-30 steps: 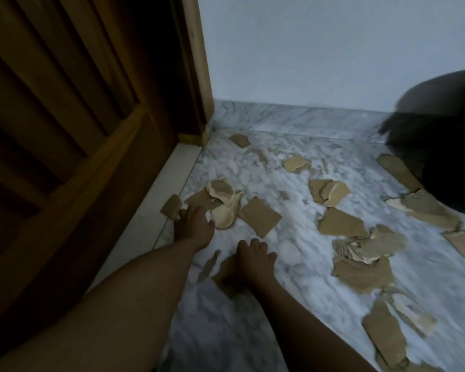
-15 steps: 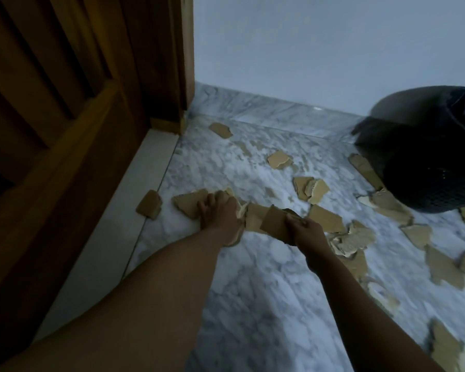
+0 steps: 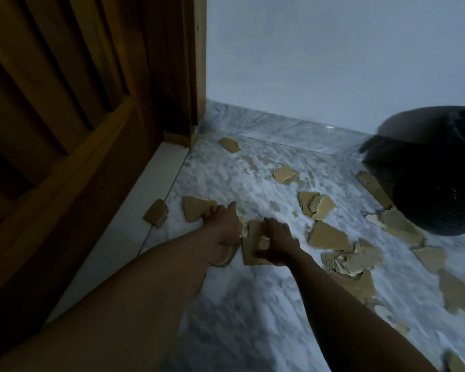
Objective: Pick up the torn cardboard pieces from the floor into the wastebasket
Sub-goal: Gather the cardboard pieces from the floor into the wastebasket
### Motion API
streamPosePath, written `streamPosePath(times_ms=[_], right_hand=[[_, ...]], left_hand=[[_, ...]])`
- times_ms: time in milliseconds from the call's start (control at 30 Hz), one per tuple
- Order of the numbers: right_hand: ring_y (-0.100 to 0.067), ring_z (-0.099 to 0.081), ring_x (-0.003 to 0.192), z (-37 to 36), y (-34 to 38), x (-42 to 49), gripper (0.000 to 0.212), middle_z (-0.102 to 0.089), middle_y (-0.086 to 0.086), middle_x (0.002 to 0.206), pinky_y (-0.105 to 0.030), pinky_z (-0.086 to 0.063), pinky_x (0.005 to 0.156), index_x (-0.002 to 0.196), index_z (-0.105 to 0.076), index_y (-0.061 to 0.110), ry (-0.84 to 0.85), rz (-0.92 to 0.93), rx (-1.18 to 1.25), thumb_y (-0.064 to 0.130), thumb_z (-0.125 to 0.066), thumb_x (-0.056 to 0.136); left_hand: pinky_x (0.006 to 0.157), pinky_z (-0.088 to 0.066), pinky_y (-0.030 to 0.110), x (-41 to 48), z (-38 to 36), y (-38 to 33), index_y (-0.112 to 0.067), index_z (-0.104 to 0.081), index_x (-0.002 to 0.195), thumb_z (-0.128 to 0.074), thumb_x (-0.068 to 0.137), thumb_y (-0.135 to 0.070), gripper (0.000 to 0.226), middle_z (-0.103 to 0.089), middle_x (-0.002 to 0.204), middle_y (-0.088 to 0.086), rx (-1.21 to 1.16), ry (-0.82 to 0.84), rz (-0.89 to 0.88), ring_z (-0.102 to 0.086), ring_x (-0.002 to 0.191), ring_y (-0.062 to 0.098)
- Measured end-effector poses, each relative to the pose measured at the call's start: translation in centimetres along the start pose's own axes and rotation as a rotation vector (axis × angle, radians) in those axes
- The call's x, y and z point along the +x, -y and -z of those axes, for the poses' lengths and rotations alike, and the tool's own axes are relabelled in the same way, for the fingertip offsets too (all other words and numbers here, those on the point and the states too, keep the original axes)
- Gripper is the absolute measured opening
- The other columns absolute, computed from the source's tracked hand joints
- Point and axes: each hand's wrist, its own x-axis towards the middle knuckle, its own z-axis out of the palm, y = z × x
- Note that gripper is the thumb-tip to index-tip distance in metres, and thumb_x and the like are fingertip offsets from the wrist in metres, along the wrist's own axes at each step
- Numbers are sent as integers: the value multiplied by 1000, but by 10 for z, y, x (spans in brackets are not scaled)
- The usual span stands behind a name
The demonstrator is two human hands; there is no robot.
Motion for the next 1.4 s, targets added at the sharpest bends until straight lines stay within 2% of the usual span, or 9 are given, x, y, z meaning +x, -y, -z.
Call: streamPosePath(times_ms=[233,400,467,667,800,900,1000,1133,1400], right_hand=[[-35,-40,127,-9,-19,-11,63,-50,-6,127,-58,-31,104,128,-43,22,-67,-153,-16,52,-72,81],[-32,-59,113,-11,-51,-16,38,-62,-13,124,-45,-44,100,113,-54,15,-58,-193,251,42,-67,89],[-35,-59,116,-11,-61,-22,53,-60,-19,129,-37,-46,91,128,-55,2,-113,-195,319,36,-70,91],[-35,-61,110,-17,-62,-36,55,-63,-16,119,-47,-51,94,119,-58,1,-174,-255,460,44,-70,87],[-33,-66,99,-20,-57,-39,55,-69,-16,110,-46,-56,87,111,-63,3,-148,-282,540,47,-74,80],[-26,-65,80,-8,-41,-49,43,-69,-14,97,-35,-49,65,105,-67,-2,-37,-232,685,32,-80,82],[-20,-62,89,-3,0,-58,49,-62,-5,103,-31,-51,74,121,-61,3,216,-94,579,34,-77,87],[-35,-40,132,-19,77,-63,72,-32,-11,151,-49,-40,107,146,-43,12,333,192,-17,54,-64,92],[-38,-32,132,-53,126,-76,55,-30,-14,150,-56,-32,106,144,-43,8,365,449,-402,28,-62,97]], left_hand=[[80,-55,42,-9,-1,-7,-13,-60,111,-68,87,-35,33,-63,111,12,-175,-164,-86,-61,94,26],[103,-37,51,-17,-39,1,-31,-59,59,-50,62,-89,58,-62,113,1,-73,-206,-66,-47,124,22],[104,-35,53,-27,-45,-1,-31,-64,86,-64,71,-72,44,-46,137,0,-74,-231,6,-37,132,27],[101,-38,48,-37,-48,-19,-18,-11,152,-81,70,-54,113,-29,149,15,-129,-193,279,-35,130,35],[113,-27,50,-31,-41,-22,-12,-10,156,-70,81,-58,106,-26,157,13,-130,-40,313,-30,142,33],[109,-38,43,-27,-24,-16,-3,-35,148,-63,89,-49,79,-43,149,16,-132,-102,211,-43,135,33],[95,-49,34,-19,19,16,0,-59,127,-67,87,-32,52,-62,128,16,-347,-154,284,-59,118,34],[112,-28,52,18,49,100,-16,-36,149,-42,77,-74,93,-33,154,16,-137,-80,484,-34,136,42],[107,-34,48,-27,27,132,-14,-21,150,-73,75,-59,102,-23,150,19,-35,-113,444,-30,134,41]])
